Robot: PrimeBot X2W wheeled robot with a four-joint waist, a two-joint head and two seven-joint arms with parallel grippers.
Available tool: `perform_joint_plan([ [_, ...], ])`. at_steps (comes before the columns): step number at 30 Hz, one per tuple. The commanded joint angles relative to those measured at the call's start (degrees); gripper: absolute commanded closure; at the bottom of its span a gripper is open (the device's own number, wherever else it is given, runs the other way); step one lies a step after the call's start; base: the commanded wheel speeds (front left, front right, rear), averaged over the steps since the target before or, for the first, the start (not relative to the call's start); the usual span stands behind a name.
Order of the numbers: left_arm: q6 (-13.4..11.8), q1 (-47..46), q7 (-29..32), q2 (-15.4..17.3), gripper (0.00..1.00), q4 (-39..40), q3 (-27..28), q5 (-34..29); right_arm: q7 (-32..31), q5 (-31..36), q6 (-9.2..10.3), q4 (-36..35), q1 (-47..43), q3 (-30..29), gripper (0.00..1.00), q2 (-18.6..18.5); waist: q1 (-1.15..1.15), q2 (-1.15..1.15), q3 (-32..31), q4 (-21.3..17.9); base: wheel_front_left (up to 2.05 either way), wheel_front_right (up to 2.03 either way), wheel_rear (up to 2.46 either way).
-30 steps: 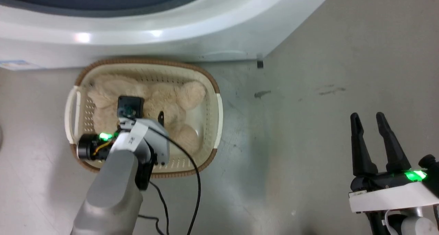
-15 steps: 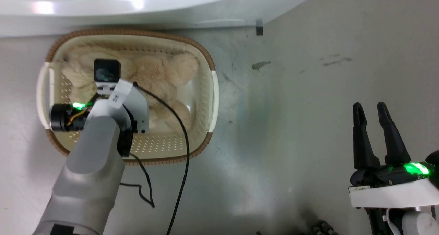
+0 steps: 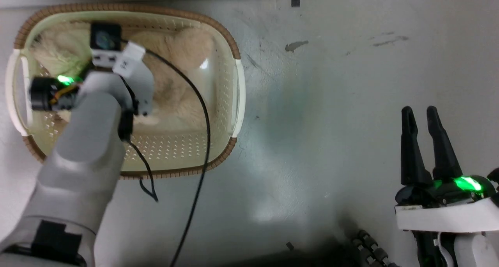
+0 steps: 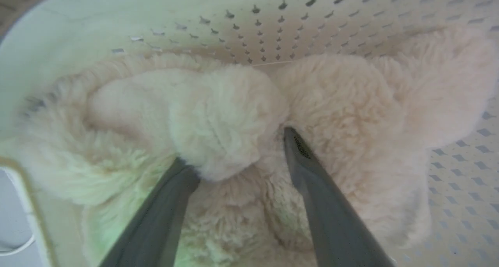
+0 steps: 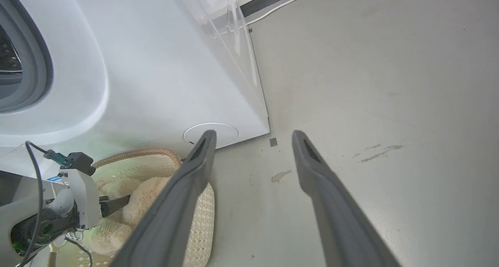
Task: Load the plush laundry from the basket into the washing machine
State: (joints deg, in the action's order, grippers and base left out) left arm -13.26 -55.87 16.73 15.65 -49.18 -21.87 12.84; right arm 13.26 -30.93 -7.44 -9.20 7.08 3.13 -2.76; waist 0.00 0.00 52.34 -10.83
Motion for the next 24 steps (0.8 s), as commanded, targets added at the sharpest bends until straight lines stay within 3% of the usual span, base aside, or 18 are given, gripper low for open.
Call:
perform_joint_plan([
  [1, -0.84, -2.34, 0.79, 0.84, 0.00, -0.87, -0.62, 0.26, 0.68, -1.00, -0.04, -0.36, 1.53, 0.48, 0.00, -0.11, 0.00, 0.00, 0.95, -0.01, 0.00, 0.00, 0.00],
  [8, -2.88, -6.32, 3.38, 2.17, 0.00, -0.84, -1.73, 1.63, 1.51, -3.02, -0.04, -0.30, 2.89, 1.69, 0.00, -0.11, 0.00, 0.00, 3.56, -0.11, 0.00, 0.00, 0.00],
  [9, -2.97, -6.72, 3.65, 2.43, 0.18, -0.68, -2.12, 1.66, 1.63, -3.32, -0.04, -0.26, 3.11, 1.80, 0.00, -0.11, 0.00, 0.00, 3.90, -0.18, 0.00, 0.00, 0.00],
  [10, -2.92, -6.99, 3.97, 2.70, 0.99, -0.58, -2.47, 1.75, 1.74, -3.61, -0.05, -0.17, 3.32, 1.91, 0.00, -0.11, 0.00, 0.00, 4.15, -0.27, 0.00, 0.00, 0.00],
  [24, -1.33, -0.81, 5.12, -0.99, 1.00, 3.73, -4.55, 4.23, 1.74, -2.75, -0.05, 5.44, 5.04, 2.43, 0.00, -0.11, 0.00, 0.00, -3.93, 3.10, 0.00, 0.00, 0.00],
])
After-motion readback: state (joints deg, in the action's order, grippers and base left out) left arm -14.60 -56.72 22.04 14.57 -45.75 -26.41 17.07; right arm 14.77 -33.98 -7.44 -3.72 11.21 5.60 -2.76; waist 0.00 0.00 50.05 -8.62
